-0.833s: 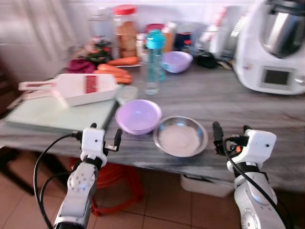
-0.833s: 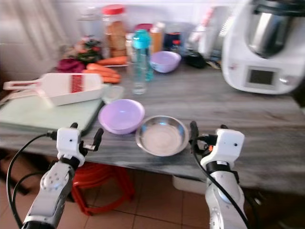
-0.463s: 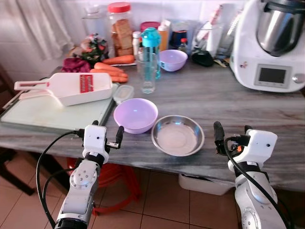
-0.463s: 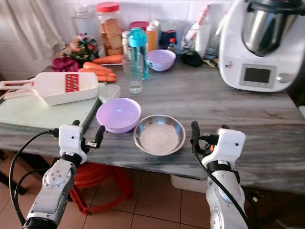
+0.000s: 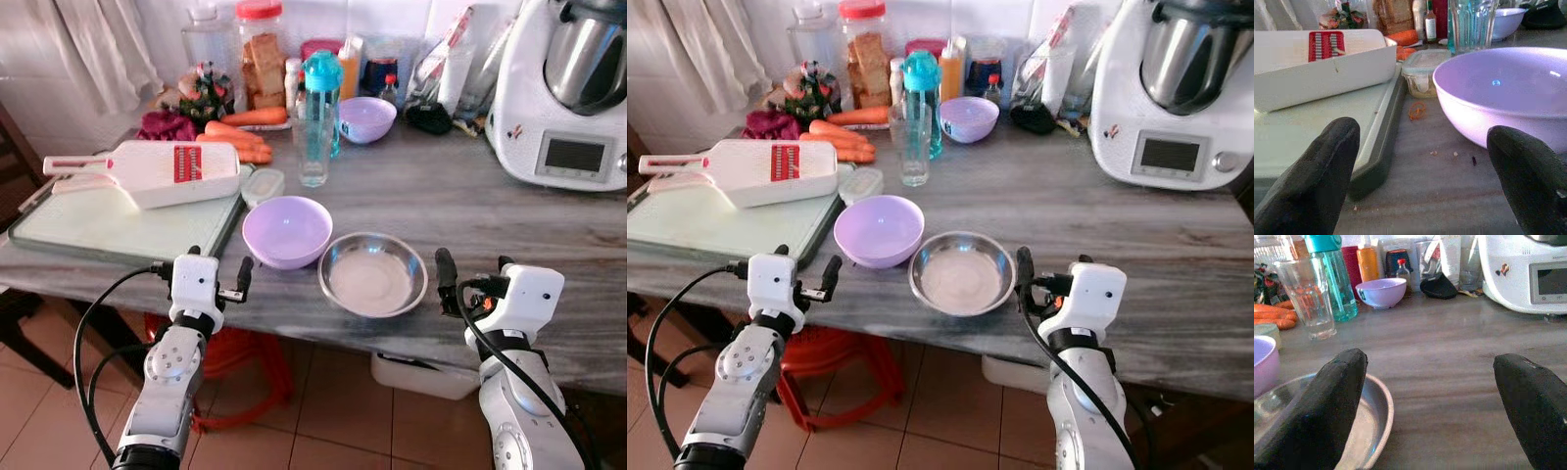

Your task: Setting the table

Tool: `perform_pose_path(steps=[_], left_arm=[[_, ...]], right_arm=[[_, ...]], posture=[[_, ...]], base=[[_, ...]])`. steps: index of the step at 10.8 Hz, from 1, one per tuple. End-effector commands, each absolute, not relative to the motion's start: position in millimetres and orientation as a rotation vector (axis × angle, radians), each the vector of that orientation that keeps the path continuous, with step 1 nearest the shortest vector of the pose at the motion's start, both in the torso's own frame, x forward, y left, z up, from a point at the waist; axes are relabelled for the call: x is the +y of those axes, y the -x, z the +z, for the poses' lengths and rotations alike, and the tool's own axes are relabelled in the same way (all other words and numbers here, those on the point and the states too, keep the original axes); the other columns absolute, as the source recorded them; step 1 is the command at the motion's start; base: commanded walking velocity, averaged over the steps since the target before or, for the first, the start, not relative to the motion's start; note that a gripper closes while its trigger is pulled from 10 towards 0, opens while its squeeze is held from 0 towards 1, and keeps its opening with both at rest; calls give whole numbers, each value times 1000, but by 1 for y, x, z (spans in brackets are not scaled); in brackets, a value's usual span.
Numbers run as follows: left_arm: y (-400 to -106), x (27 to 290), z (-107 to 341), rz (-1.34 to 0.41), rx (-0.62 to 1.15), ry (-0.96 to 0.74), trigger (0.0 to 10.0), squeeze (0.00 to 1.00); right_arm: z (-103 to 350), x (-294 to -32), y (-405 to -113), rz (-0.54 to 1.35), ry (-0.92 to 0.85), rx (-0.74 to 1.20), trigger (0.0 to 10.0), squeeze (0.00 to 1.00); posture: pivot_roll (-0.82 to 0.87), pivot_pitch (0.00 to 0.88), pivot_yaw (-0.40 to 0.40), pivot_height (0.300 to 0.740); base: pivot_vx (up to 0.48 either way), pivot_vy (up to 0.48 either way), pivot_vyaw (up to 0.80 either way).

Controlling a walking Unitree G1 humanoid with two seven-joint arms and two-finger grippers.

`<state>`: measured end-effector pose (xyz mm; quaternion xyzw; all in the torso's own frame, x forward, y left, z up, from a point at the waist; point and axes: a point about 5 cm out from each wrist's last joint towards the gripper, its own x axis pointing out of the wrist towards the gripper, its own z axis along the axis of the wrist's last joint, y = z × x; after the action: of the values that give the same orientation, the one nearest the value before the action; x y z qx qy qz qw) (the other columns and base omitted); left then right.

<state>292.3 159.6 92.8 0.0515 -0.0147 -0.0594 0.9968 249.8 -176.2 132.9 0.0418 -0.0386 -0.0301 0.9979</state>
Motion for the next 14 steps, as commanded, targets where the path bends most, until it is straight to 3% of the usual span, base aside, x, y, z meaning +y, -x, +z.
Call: perform_pose_path(steps=[1,11,14], left_arm=[[-293,163,94,-101,-26,-114,10000,0],[-294,168,95,-90,-25,-127,10000,0],[-294,166,94,-93,-24,-123,10000,0]], right_arm=[[134,-176,-251,-69,-85,-88,10000,0],[139,-180,-258,-106,-95,-104,10000,0],[136,-182,-260,-111,-23,-101,10000,0]], posture=[[-1,0,53,740],[1,0,59,740],[-1,0,58,740]], base=[[-285,0,0],[-309,0,0],[-320,0,0]])
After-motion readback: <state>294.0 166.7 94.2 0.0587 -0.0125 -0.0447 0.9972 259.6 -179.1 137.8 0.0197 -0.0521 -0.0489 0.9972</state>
